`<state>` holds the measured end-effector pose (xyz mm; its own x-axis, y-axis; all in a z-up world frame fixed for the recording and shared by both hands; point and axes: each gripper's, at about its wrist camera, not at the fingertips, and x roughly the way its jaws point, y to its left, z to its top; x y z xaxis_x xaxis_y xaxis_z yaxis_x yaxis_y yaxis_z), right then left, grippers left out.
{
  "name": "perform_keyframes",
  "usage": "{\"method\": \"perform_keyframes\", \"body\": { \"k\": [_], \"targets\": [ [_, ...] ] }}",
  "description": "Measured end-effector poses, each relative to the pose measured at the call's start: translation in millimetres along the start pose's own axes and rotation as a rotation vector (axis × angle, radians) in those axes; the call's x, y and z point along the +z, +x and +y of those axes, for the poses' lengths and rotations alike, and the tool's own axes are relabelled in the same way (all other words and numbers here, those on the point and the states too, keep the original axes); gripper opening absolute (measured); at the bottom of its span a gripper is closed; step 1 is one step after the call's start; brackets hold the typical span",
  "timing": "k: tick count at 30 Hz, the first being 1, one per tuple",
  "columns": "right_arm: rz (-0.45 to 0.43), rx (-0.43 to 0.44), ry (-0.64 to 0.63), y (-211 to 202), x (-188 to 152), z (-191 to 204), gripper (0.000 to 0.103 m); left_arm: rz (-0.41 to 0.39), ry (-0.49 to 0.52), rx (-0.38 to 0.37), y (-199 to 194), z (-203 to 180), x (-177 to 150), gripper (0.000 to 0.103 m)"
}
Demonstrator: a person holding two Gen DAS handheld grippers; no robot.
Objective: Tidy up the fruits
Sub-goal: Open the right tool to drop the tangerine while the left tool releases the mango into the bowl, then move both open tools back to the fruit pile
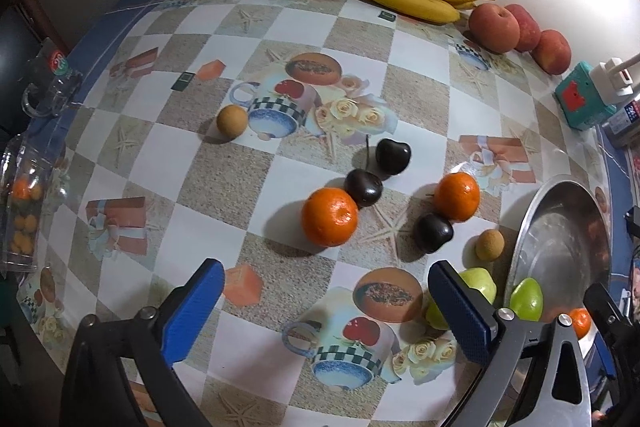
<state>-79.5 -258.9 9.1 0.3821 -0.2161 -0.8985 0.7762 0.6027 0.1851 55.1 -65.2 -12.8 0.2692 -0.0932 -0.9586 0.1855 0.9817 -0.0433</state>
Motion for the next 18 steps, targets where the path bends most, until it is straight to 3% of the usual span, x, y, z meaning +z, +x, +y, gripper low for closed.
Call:
{"method": "perform_keyframes", "body": {
  "k": [3,12,18],
  "targets": [
    [-0.008,-0.001,-0.006,0,0,1,0.102,-0.005,-0.005,0.004,1,3,1,0.103],
    [-0.038,-0.002,-0.037,-3,-2,8,0.102,-0.017,0.029,0.002,-2,1,2,0.103],
    [-0.018,0.059,-0.062,0,-7,22,0.102,-0.033,0.009,0.015,-5,14,6,0.103]
  ]
}}
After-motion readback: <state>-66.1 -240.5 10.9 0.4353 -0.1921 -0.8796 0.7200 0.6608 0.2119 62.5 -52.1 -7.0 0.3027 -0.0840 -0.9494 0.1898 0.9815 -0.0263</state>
